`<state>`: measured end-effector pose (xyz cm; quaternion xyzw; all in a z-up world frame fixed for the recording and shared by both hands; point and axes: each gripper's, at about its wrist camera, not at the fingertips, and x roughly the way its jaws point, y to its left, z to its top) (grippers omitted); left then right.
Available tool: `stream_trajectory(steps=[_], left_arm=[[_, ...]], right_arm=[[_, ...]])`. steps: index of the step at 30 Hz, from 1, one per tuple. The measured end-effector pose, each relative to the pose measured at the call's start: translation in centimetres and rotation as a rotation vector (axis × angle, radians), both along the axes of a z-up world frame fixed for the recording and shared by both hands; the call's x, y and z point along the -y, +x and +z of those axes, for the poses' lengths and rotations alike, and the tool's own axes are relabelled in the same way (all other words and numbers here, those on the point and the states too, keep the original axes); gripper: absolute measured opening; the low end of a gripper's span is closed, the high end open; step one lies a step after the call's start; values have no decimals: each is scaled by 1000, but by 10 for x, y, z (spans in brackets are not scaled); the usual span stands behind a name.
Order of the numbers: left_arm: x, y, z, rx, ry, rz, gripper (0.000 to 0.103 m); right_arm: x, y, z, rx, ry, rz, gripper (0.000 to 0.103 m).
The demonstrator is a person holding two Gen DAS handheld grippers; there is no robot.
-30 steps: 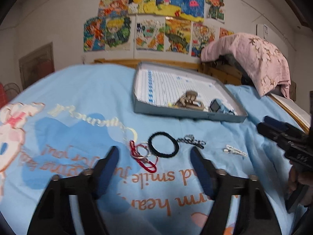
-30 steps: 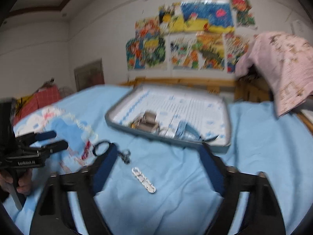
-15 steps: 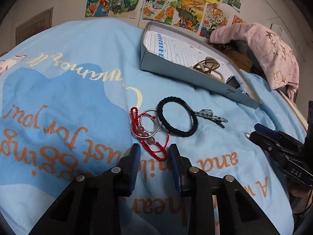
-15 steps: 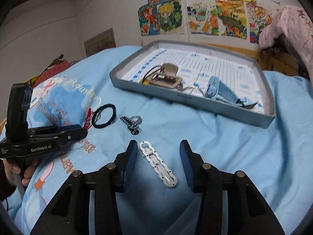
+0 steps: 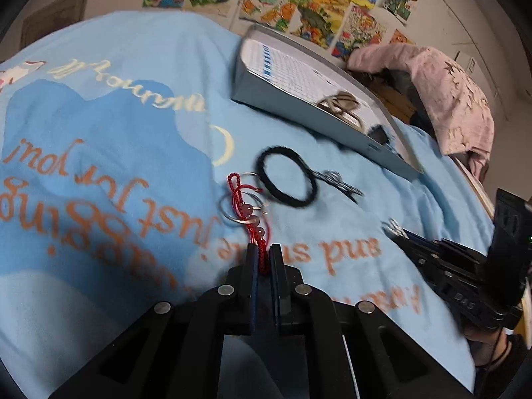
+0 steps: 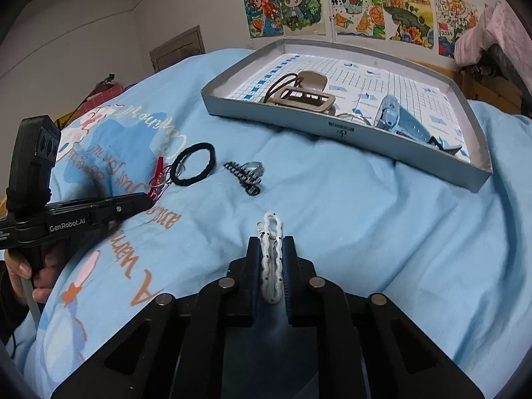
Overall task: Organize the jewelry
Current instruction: 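Lift the red bead bracelet with the left tool while the right tool lifts the white tag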
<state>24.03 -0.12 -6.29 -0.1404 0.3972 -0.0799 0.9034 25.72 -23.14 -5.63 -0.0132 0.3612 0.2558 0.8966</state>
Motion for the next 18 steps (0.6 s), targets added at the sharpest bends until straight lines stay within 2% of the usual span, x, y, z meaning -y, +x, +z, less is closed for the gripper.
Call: stream_trajectory(steps=[7,13,16,18], left_arm=[[28,-17,14,-31,24,-49,6],[24,-32,16,-98,-31,-54,6],[26,-39,22,-134,26,-58,6],[27,-48,27,-156,111,-62,6]], right_arm=[[6,-10,4,-28,20,-1,11],[13,-15,5,-84,31,-27,11],[17,-17,8,-84,40,-46,11],[18,-18,10,-80,46,-49,11]])
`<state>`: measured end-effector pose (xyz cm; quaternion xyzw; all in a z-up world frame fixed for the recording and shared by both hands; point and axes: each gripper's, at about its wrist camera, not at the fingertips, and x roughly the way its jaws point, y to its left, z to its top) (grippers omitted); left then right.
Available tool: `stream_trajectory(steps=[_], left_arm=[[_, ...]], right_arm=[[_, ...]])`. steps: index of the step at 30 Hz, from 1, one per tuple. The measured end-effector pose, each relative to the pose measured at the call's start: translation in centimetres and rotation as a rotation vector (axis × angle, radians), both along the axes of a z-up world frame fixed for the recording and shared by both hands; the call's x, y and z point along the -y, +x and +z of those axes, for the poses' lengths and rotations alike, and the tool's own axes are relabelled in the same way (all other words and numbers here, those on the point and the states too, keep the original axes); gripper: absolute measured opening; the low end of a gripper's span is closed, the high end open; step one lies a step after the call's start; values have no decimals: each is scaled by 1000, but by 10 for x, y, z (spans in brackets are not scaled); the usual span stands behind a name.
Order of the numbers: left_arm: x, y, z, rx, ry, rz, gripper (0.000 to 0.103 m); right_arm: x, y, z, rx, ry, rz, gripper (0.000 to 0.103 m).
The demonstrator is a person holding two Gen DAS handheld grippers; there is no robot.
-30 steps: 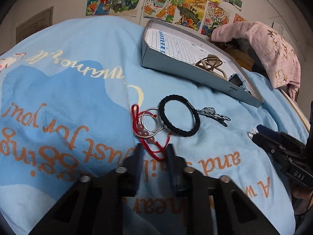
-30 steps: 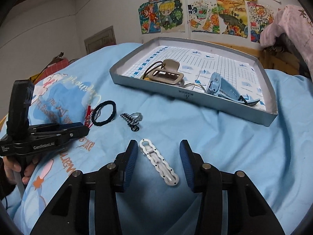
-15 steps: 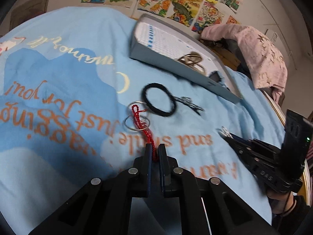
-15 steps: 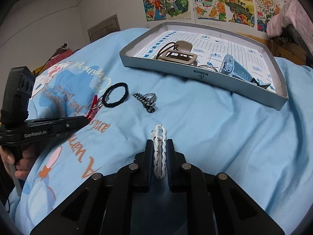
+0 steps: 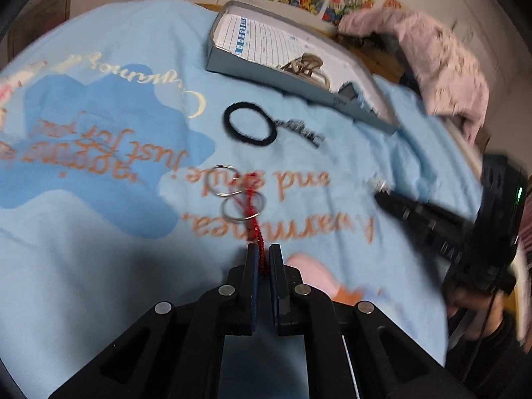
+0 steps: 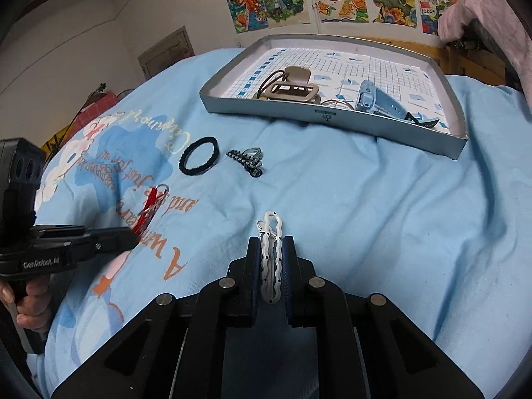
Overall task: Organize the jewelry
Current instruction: 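Lift the red bead bracelet with the left tool while the right tool lifts the white tag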
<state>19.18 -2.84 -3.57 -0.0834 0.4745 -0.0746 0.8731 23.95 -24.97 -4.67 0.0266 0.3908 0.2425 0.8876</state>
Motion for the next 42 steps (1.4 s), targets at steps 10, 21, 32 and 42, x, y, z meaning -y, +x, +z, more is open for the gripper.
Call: stream_trajectory(steps=[10,21,32,42], left_arm=[[-26,-31,11,-47,170,77,6],[-28,-38,14,-128,281,119,6],[-30,-29,42,40,534,177,6],[4,-3,75,210,499,172,6]], right_arm=[[-5,-12,11,49,1,31,11],[-11,-22,21,111,22,77,11],[-7,-25,27,153,39,50,11],[3,-18,32,170,58,-14,11]])
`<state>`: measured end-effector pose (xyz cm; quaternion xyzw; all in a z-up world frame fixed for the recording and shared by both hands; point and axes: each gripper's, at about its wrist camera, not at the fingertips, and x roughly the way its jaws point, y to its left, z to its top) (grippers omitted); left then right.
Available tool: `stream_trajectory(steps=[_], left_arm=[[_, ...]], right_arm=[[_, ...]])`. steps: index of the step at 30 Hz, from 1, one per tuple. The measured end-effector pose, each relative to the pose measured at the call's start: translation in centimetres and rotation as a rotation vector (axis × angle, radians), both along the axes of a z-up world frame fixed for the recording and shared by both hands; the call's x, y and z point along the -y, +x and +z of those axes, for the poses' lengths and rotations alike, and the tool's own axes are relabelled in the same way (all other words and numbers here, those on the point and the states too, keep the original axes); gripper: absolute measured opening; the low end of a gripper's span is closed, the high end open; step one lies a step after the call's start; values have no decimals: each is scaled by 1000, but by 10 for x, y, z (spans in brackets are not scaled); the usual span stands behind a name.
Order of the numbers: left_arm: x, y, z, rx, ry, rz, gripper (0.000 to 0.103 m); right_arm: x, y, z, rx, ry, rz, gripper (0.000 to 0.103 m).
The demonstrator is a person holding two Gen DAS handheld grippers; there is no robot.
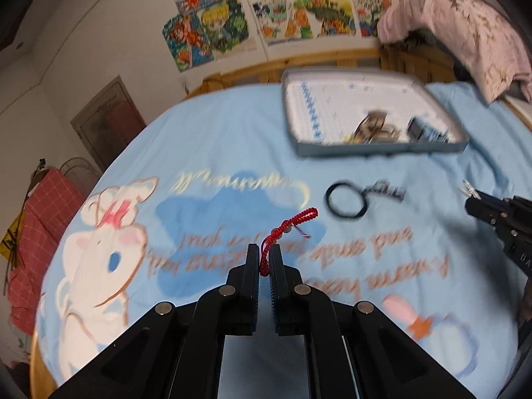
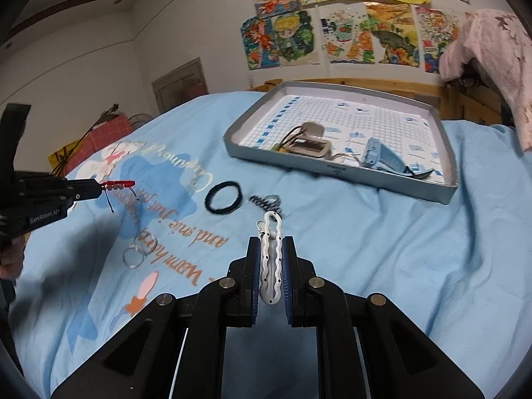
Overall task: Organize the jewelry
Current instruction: 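Carry the bracelet with the left tool while the right tool carries the tag into the tray, releasing both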
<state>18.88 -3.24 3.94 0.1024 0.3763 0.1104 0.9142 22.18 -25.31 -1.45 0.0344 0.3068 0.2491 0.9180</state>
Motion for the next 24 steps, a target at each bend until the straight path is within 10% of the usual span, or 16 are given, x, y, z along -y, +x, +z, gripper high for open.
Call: stream_trajectory(steps=[15,24], left_arm=[[48,114,3,258,-249,-40,6],[38,184,-38,221,-334,-15,6]], right_arm=[[29,76,29,176,157,-130,11],[7,154,-2,139,144,-149,11]])
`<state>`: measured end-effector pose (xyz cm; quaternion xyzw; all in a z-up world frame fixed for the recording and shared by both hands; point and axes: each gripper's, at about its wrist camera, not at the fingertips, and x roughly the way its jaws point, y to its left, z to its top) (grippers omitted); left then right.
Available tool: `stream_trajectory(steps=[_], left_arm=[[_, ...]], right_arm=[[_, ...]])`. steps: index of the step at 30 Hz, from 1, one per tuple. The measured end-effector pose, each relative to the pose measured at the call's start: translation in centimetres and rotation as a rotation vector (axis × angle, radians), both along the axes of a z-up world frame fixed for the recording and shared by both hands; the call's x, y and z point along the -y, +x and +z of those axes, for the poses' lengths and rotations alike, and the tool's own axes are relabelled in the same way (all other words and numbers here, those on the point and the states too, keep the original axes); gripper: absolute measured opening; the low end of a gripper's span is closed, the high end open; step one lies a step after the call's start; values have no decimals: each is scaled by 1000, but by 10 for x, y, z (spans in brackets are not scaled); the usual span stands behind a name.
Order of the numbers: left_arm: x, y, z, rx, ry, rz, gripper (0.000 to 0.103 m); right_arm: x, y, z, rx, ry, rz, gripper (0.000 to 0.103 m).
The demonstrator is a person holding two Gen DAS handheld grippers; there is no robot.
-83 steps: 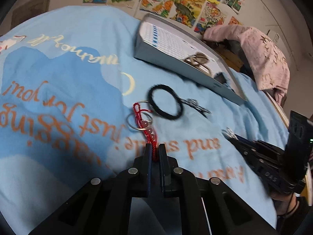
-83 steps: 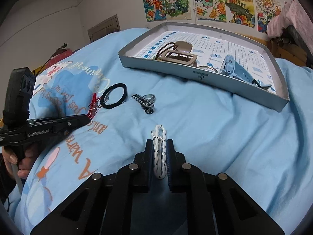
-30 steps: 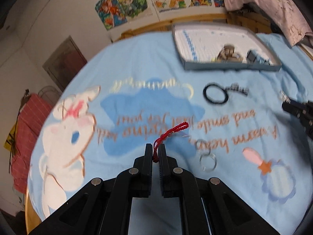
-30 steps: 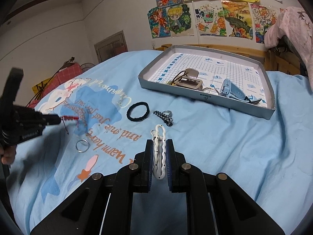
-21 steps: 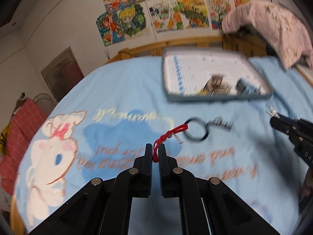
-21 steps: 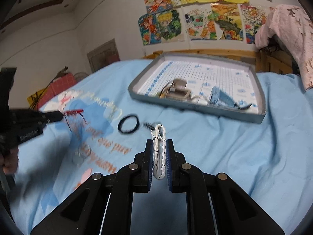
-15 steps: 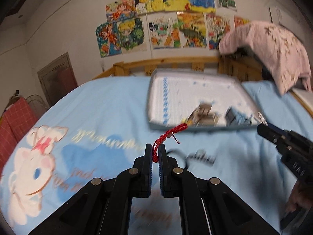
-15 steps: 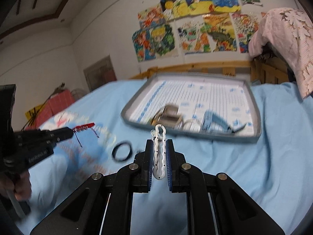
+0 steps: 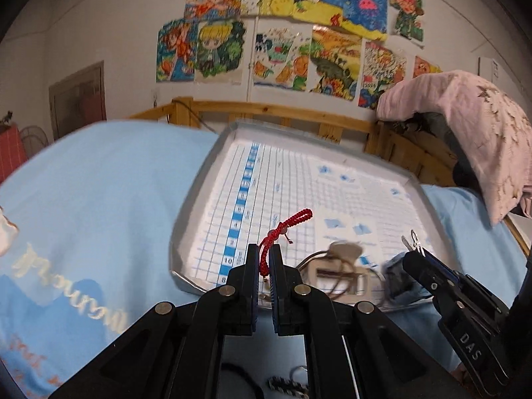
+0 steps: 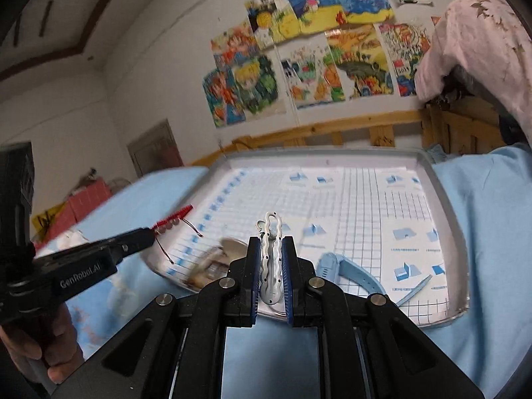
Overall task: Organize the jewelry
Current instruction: 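Carry the bracelet with the left tool while the right tool carries the tag into the tray, releasing both, then withdraw both tools from the grey tray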
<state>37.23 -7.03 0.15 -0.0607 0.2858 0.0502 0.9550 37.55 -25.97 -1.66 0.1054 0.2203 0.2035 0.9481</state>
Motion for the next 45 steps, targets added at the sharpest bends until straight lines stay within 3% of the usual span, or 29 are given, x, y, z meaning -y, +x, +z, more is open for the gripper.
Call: stream_trajectory(steps=[5,14,23,25,29,32,34,35,39,41,43,45], left_arm=[[-10,13,-24,-43,-39,9,6],[-21,12,-30,-28,-145,-17,6],[-22,3,-23,-29,-145,-43,8],[-21,0,-19,-39,-143,-44,8],[-21,-15,-5,-30,-138,-45,8],[-18,-31,8,-5,-119,-48,10],[-17,-41,18,11,-108,-51,19],[-16,-48,24,21,-102,-51,24],[-16,-82,46,87,-88,-35,86],[-16,-102,54,137,-83,-25,88],[-17,-120,60,132,-77,-31,93],[-19,-136,65,136,-79,-11,99]], right_arm=[[-13,21,-16,-39,-37,12,11],[-20,38,-33,-84,-25,21,11],[-12,32,-33,-70,-1,-10,13],[-8,27,-31,-54,12,-18,17],[5,15,-25,-3,55,-56,39],[16,5,-15,23,82,-91,39],[21,-4,-7,38,77,-103,41],[22,-10,0,52,63,-106,47],[24,-40,20,107,19,-123,67],[25,-56,30,124,-9,-132,75],[29,-70,39,133,-15,-139,76],[36,-89,49,146,10,-161,86]])
